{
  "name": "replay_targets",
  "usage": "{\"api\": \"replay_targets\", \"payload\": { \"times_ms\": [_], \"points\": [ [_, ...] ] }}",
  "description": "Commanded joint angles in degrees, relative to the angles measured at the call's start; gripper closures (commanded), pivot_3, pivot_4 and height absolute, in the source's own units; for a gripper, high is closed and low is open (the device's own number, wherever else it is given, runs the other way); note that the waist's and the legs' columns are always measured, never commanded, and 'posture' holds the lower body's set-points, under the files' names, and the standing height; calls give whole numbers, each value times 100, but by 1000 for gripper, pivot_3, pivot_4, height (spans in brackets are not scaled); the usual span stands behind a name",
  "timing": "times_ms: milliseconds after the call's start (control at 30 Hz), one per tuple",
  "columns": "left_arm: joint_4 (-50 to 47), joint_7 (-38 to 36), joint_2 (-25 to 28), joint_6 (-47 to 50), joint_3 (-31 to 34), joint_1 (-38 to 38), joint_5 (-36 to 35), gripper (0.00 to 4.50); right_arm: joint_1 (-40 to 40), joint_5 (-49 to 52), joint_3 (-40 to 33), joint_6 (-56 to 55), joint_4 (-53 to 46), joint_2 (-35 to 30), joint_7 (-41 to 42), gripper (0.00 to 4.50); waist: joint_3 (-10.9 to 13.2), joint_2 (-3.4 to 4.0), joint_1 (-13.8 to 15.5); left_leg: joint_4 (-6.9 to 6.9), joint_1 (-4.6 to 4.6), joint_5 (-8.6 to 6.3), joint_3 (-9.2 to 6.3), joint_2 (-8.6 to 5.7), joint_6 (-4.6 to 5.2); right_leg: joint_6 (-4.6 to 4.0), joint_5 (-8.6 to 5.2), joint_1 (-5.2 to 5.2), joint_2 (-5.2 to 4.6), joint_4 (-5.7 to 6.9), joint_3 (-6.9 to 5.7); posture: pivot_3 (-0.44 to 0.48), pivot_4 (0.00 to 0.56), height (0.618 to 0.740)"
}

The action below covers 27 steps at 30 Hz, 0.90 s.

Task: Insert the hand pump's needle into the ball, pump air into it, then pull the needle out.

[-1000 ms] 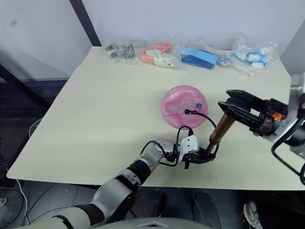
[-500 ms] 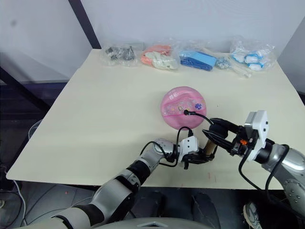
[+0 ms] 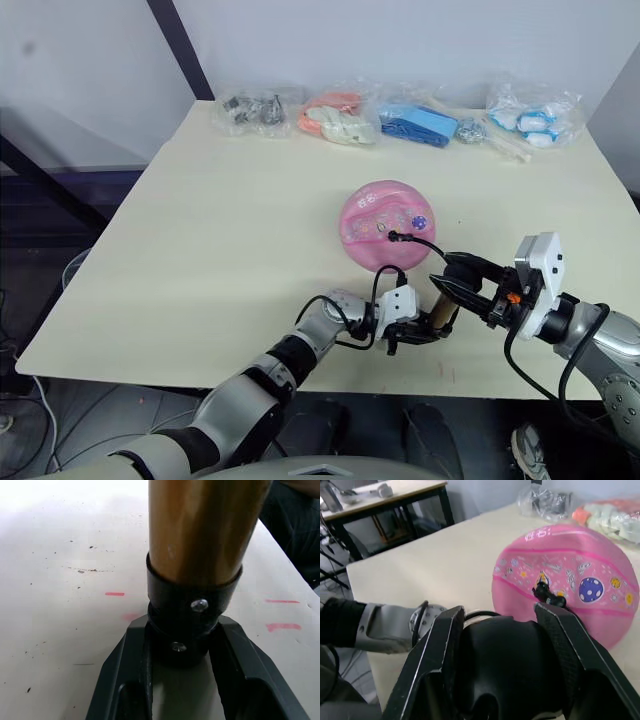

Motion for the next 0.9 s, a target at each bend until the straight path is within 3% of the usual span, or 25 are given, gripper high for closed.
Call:
{"api": "replay_targets", "payload": {
  "times_ms": [33,233,533,700,900],
  "points": [
    [491,20,125,269,-91,204,189,3401,-381,1100,-1016,308,-473,-454,-67,2760,12,10,5,2,-6,0,2,-3,1,2,1,-3,-4,-4,2,0,150,740],
    [520,7,126,255,-101,188,214,3401,-924,2137,-1902,786,-273,-1163,-237,2760,21,0,11,1,-13,1,-9,3,0,0,1,-3,0,-8,-11,0,150,740],
    [510,0,124,254,-112,219,229,3401,-1379,2858,-2104,1141,-132,-1430,-534,2760,27,-10,14,0,-23,0,-10,2,1,1,3,-4,-3,-28,-14,0,150,740],
    [504,14,123,257,-109,223,229,3401,-1075,2332,-1582,1111,-305,-1079,-480,2760,23,-18,14,0,-24,0,-14,2,1,0,3,-4,-3,-29,-17,0,150,740],
    [502,33,122,263,-112,216,229,3401,-361,890,-638,600,-392,-515,-118,2760,6,-33,4,0,-11,0,-13,4,1,1,3,0,2,-28,-17,0,150,740]
  ]
}}
